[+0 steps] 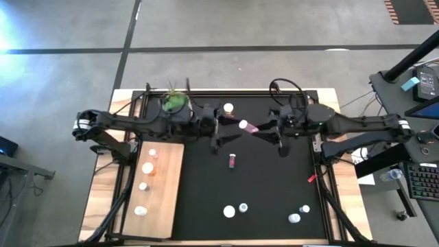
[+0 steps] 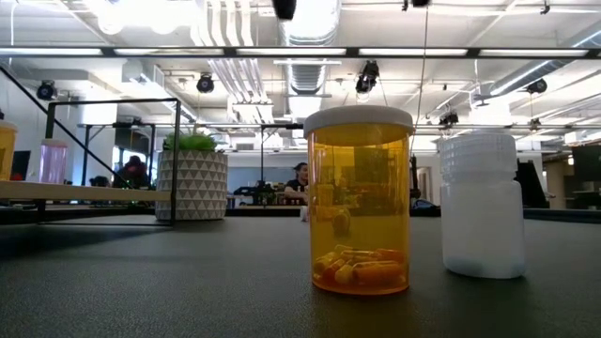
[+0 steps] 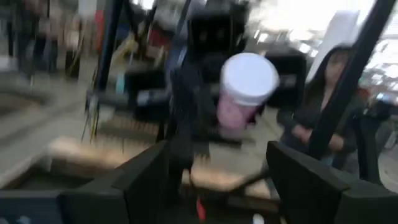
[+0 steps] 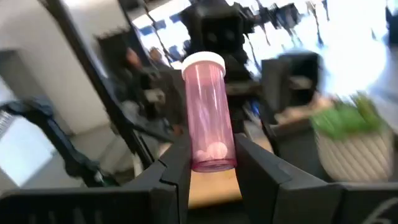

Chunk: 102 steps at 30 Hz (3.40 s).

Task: Pick and place medicine bottles onto shelf by color
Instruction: Put the right pink pill bottle on the shelf aligned with the other pink pill bottle

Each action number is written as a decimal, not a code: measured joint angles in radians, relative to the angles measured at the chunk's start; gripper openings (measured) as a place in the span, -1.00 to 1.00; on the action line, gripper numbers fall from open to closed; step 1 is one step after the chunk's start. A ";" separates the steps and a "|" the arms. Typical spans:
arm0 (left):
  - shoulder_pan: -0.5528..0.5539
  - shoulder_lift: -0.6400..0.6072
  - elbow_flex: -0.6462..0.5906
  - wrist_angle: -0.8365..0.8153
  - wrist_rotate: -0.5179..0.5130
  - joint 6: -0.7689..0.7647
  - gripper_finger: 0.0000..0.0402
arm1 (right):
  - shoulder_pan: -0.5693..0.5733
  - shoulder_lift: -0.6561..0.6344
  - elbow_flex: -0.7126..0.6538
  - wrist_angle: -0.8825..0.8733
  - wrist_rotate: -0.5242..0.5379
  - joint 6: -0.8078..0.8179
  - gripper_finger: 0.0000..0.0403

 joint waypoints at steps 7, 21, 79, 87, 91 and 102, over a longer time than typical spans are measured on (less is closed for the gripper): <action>0.001 0.009 0.000 -0.162 0.001 -0.099 0.26 | 0.000 0.017 0.000 -0.253 0.017 0.100 -0.53; 0.001 0.051 -0.002 -0.177 0.009 -0.150 0.26 | 0.000 0.085 0.003 -0.261 -0.017 0.083 -0.53; 0.002 0.046 -0.001 -0.405 0.095 -0.201 -0.54 | -0.006 0.086 0.201 -0.638 -0.012 -0.018 0.00; -0.049 0.016 0.027 -0.848 0.204 -0.387 -0.54 | -0.007 0.086 0.244 -0.761 0.140 -0.027 -0.01; -0.100 -0.015 0.046 -1.056 0.181 -0.474 -0.54 | -0.007 0.088 0.238 -0.761 0.165 -0.027 -0.04; -0.201 -0.107 0.045 -1.529 -0.095 -0.780 -0.54 | -0.007 0.094 0.235 -0.758 0.167 -0.025 -0.05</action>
